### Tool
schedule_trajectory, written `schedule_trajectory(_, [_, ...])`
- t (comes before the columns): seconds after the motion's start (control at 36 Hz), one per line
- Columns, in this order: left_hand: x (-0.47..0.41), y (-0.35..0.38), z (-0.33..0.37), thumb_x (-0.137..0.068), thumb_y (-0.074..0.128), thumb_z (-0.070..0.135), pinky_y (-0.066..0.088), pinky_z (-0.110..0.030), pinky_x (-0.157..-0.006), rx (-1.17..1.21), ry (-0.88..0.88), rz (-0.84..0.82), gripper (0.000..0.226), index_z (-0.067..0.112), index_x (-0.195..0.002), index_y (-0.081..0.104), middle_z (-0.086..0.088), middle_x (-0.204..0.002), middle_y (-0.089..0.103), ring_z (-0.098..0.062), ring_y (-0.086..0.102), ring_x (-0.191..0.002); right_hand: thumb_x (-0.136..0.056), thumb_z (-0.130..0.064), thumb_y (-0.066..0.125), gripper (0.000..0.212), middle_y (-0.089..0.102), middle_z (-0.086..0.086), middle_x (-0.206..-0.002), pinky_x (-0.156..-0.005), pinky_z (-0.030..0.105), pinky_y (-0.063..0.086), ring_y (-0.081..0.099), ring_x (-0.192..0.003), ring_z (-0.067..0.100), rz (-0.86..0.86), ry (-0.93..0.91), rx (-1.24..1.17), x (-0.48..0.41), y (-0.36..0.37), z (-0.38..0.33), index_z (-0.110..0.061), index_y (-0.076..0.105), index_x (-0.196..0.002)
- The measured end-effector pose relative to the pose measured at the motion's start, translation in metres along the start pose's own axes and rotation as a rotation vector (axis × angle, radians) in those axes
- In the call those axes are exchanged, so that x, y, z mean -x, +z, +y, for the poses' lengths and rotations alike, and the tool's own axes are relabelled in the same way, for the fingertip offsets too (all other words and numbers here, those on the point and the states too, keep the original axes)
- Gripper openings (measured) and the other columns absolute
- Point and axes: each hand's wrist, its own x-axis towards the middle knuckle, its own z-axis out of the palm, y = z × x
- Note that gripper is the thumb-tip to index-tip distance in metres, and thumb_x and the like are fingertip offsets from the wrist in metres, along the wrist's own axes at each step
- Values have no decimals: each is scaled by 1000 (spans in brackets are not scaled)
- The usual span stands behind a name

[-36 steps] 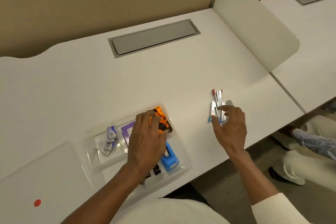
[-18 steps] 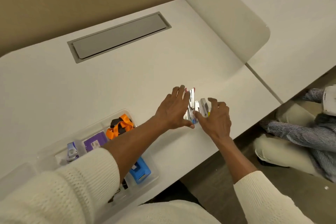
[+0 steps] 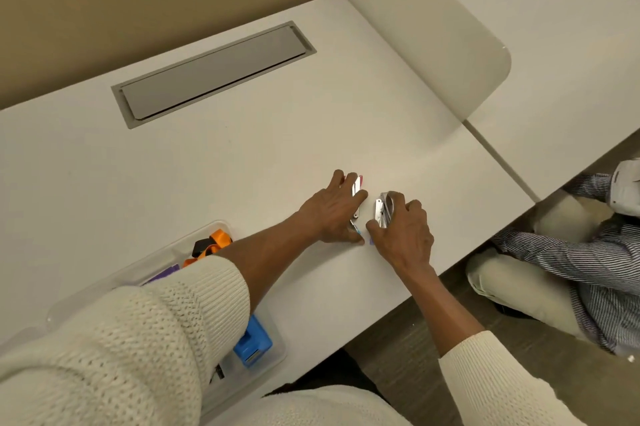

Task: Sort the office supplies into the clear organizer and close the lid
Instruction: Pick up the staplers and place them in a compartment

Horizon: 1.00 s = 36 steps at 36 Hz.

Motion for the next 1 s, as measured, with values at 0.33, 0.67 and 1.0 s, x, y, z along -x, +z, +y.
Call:
schedule_trajectory(0.33, [10,-12,-4,-64,80,35,44,-33,-63,32,36,-49,51,22,-109,57,-2,-139,44,-29,35,-128,-79,-44,72,67,53,8,-113,-67,32,45,54,-97,25,31,-31,-16,0,4,7,-24,46,-137])
schedule_trajectory(0.67, [19,-13,16,-75,75,63,57,-47,-83,89,-392,129,95,14,-146,35,-15,-150,30,-34,34,-136,-79,-42,73,64,53,7,-110,-65,31,42,54,-96,26,53,-56,-36,2,6,7,-23,47,-134])
schedule_trajectory(1.0, [6,-5,49,-93,69,35,37,-38,-73,167,-698,35,58,12,-138,41,-14,-136,39,-33,48,-120,-81,-44,73,67,54,8,-114,-67,33,44,55,-102,27,23,-57,-15,4,5,7,-23,46,-138])
